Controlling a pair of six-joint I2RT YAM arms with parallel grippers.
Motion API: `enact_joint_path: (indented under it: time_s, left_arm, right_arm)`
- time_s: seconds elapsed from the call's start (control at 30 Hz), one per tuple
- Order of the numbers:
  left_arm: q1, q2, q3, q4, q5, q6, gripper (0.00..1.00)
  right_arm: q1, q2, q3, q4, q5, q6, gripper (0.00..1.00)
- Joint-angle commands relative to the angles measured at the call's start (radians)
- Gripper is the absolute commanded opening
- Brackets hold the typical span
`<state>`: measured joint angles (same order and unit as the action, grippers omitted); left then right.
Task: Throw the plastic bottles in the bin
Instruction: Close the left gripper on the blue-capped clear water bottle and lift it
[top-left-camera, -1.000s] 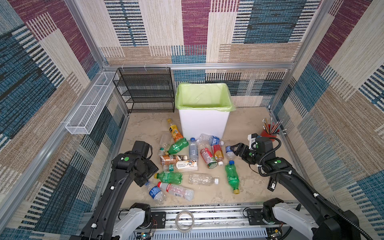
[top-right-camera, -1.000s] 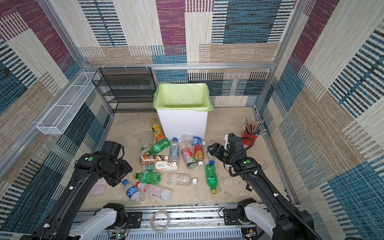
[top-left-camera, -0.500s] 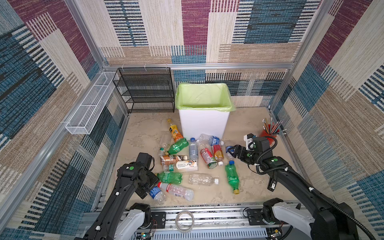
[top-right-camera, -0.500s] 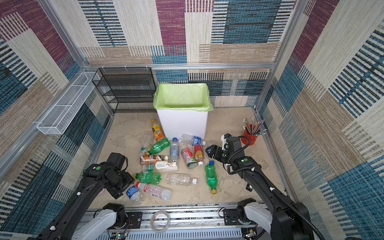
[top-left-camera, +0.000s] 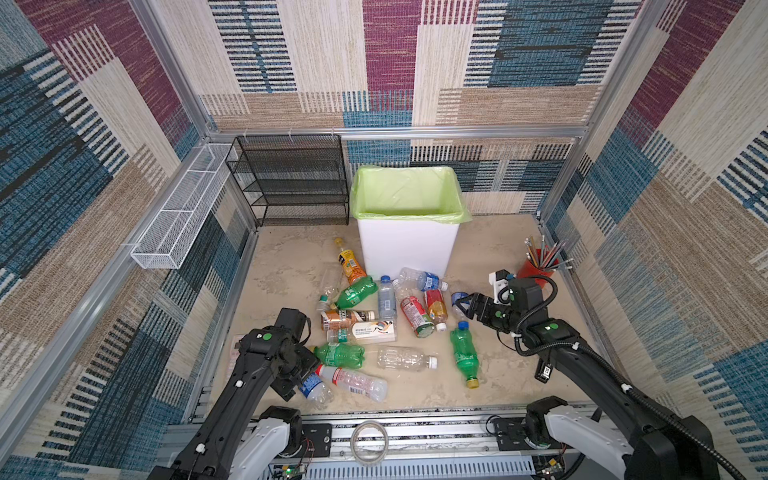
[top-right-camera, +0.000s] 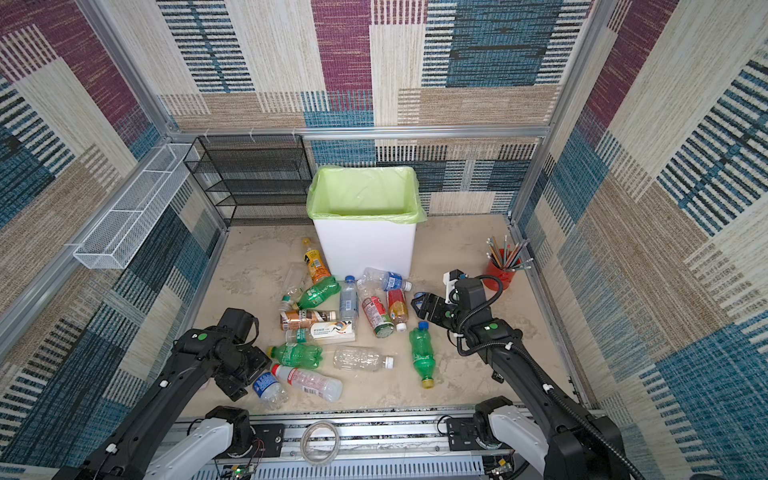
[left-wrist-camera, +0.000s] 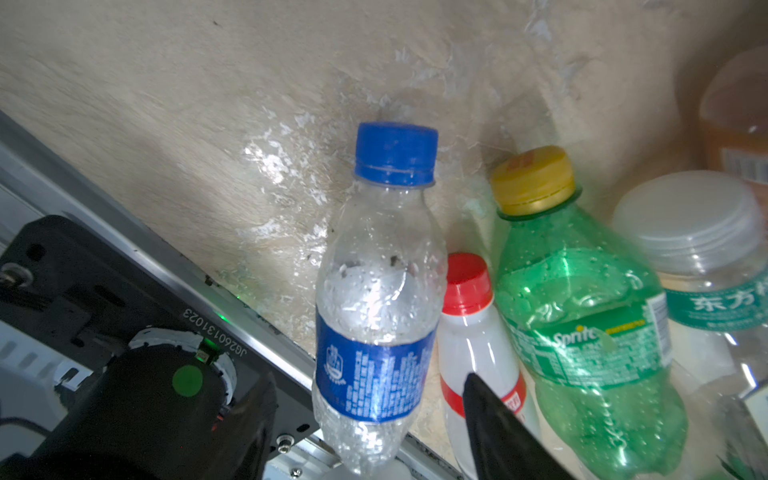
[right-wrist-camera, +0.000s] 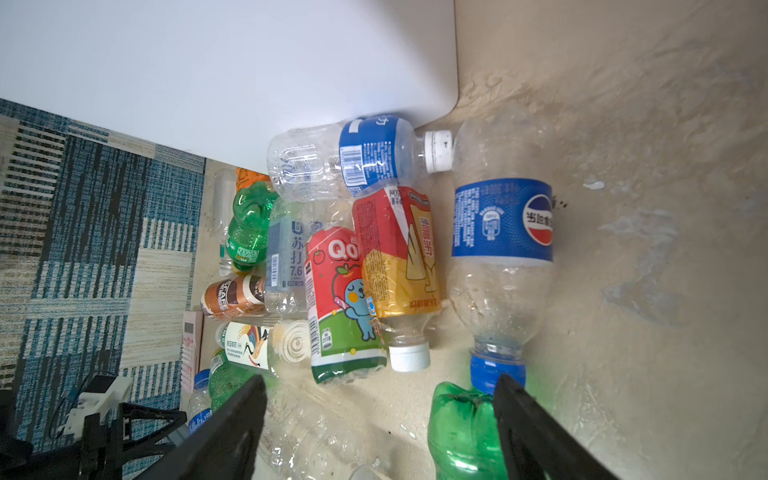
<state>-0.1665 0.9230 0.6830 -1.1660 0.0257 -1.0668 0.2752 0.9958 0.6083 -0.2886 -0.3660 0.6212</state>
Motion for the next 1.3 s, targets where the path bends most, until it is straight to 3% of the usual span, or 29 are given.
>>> enact_joint_path:
  time_s: [0.0,0.73,1.27]
  left_arm:
    - [-0.001,0.011,-0.016,0.035,0.003,-0.008,0.73]
    - [-0.001,0.049,-0.101,0.116,0.021,-0.024,0.62]
    - [0.000,0.077,-0.131,0.143,-0.003,-0.025,0.65]
  right_arm:
    - [0.001,-0.013,-0.004,0.031,-0.007,0.007,0.87]
    - [0.001,-0.017,0.013,0.013,-0.005,0.003,0.88]
    - [0.001,-0.022,0.011,0.001,0.001,0.002,0.89]
